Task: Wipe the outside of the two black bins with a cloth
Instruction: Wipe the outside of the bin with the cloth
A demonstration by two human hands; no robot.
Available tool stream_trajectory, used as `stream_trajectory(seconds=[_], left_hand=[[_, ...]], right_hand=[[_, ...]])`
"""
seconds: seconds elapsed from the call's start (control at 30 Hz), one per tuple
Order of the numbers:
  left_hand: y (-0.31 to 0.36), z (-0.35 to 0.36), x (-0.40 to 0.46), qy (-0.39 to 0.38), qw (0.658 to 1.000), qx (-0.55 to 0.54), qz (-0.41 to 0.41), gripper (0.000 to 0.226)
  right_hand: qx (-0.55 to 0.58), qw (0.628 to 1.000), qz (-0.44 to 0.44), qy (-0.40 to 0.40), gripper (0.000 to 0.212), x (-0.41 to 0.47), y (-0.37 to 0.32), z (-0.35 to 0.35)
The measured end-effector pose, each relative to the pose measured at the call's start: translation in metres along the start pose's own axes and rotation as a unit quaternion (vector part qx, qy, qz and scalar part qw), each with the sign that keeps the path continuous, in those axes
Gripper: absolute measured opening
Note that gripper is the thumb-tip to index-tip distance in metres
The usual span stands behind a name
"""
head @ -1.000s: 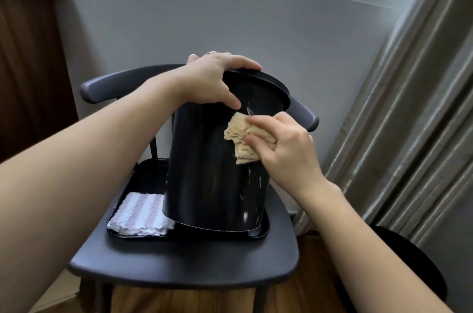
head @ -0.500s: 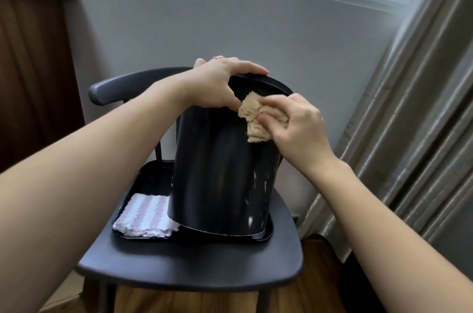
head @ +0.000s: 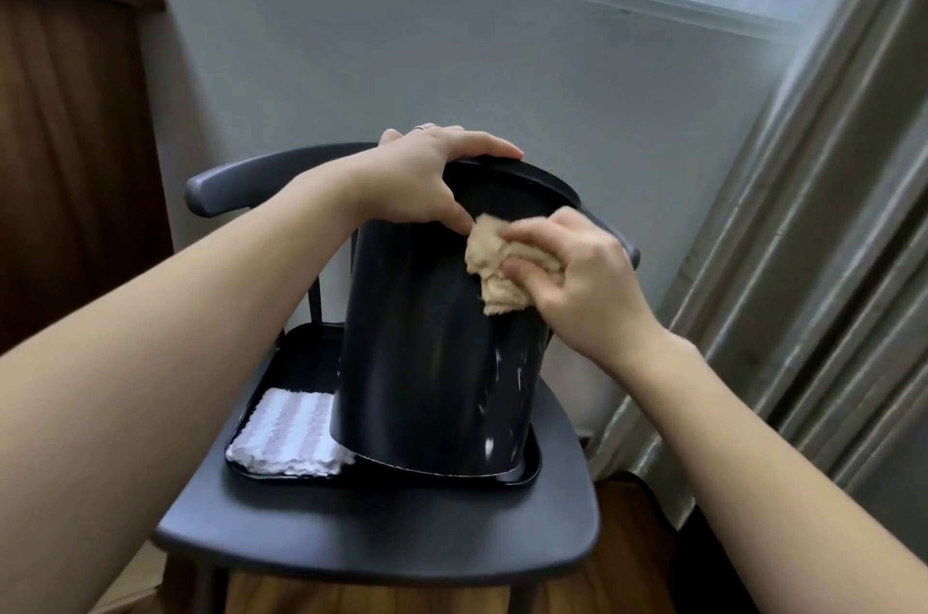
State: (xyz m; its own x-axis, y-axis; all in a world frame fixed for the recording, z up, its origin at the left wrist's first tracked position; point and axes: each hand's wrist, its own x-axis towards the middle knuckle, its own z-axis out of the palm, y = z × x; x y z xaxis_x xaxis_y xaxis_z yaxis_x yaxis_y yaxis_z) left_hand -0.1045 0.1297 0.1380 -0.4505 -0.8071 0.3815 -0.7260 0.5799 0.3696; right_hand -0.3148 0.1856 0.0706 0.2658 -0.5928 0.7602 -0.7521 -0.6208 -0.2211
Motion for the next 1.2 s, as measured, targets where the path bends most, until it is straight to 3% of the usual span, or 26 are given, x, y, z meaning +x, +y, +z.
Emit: stream_trajectory(seconds=[0.17,0.33,0.63,0.83,1.1,1.2], left_hand=[[-0.002,-0.003,-0.008,0.008,1.0,-0.021,-0.013,0.081],[0.004,-0.004,-0.01,0.007,0.999,-0.027,-0.016,0.08],[0.004,-0.001,-0.007,0.004,0.999,-0.035,-0.033,0.081],[0.005,-0.001,-0.007,0.007,0.999,-0.039,-0.028,0.081],[0.001,-0.002,-0.006,0.004,0.998,-0.055,-0.042,0.081],[0.0,-0.002,-0.007,0.008,0.997,-0.059,-0.045,0.081]], right_hand=[[-0.022,0.997,-0.067,-0.024,0.025,-0.03,0.0,0.006],[-0.017,0.997,0.022,0.074,0.026,0.0,0.003,0.007],[-0.013,0.995,-0.096,-0.025,0.026,-0.051,0.0,0.012],[-0.024,0.996,0.013,0.081,0.027,-0.004,0.008,0.006],[0.027,0.989,-0.13,-0.06,0.028,-0.08,0.01,0.018],[0.026,0.991,-0.125,-0.045,0.028,-0.074,0.013,0.018]])
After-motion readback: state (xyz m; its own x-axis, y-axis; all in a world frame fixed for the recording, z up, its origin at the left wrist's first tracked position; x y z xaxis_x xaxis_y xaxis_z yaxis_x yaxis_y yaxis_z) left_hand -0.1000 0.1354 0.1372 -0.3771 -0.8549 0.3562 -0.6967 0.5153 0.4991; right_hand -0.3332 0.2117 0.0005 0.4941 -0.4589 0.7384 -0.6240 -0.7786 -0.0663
